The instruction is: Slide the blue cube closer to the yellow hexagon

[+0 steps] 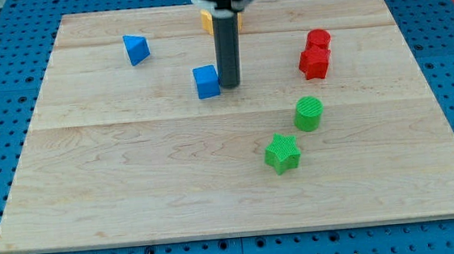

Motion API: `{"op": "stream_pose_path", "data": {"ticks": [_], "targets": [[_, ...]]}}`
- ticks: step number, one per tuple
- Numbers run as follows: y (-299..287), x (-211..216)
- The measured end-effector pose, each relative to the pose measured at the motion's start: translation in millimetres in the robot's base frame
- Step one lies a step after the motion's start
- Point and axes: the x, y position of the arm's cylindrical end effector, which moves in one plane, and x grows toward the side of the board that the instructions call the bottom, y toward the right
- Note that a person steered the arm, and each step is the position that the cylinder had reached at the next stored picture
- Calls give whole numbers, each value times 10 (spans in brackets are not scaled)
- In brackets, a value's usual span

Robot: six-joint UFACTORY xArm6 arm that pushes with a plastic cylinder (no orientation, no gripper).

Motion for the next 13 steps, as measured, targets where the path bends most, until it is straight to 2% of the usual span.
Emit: {"op": "stream_pose_path", "data": {"ticks": [1,2,3,4,5,6,8,9,10,11,12,13], "targets": [[-549,178],[-355,-396],[520,-937],[429,-582],[828,-388],[1351,-834],[648,-902],[1137,-1090],[1016,-1357],[543,-1365],[863,-1285],[1039,-976]]}}
